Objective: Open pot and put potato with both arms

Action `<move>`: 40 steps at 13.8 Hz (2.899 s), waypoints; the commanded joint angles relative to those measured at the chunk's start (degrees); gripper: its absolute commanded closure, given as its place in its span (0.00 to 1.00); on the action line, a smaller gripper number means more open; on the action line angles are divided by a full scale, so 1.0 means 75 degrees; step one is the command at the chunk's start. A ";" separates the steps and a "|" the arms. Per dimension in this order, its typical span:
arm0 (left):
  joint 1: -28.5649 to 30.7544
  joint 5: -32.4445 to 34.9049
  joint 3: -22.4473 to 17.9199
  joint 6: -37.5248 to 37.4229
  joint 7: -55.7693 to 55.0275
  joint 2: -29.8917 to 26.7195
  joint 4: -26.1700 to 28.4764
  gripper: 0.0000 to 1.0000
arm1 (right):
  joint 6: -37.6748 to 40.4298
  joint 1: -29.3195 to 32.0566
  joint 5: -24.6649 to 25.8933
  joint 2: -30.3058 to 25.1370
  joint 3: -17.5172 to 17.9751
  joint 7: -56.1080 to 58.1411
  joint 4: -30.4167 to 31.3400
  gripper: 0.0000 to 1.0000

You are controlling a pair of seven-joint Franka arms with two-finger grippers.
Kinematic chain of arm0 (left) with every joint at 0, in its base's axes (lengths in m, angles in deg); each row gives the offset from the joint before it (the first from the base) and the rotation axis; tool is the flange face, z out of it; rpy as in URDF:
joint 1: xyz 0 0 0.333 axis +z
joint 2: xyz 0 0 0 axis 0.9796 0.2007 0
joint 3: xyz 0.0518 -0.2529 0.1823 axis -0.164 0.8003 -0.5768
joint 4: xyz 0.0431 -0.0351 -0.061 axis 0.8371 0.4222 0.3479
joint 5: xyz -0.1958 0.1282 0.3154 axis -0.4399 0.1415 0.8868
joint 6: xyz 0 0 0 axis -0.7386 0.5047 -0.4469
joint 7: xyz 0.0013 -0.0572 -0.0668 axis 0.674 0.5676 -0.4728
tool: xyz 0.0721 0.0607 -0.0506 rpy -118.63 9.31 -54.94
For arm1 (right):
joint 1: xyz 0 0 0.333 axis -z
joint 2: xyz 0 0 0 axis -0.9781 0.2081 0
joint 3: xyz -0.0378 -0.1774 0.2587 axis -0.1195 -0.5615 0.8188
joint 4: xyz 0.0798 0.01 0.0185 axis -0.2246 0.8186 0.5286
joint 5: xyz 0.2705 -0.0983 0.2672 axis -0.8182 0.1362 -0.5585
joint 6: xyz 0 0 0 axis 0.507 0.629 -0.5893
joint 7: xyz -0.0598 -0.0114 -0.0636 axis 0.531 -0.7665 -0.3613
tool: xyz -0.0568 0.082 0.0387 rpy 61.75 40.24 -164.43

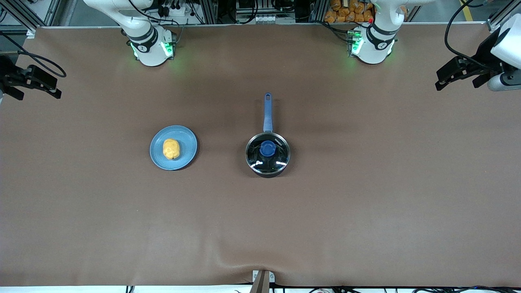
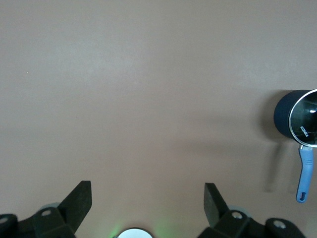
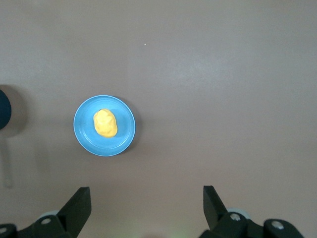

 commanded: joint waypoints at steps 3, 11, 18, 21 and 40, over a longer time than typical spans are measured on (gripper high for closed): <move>0.0026 0.0195 0.0006 -0.0201 -0.0039 0.0152 -0.0295 0.00 | 0.0030 0.0019 0.0038 0.0019 0.0037 0.0011 -0.0031 0.00; 0.0002 0.0195 0.0018 -0.0189 -0.0051 0.0258 -0.0401 0.00 | 0.0030 0.0019 0.0038 0.0019 0.0037 0.0011 -0.0031 0.00; -0.0010 0.0183 0.0018 -0.0061 -0.0098 0.0351 -0.0401 0.00 | 0.0030 0.0019 0.0038 0.0019 0.0037 0.0022 -0.0031 0.00; 0.0002 0.0160 0.0030 -0.0037 -0.0109 0.0421 -0.0401 0.00 | 0.0030 0.0030 0.0038 0.0019 0.0037 0.0022 -0.0031 0.00; -0.0079 0.0089 0.0088 0.0232 -0.0098 0.0538 -0.0389 0.00 | 0.0042 0.0030 0.0038 0.0019 0.0037 0.0034 -0.0008 0.00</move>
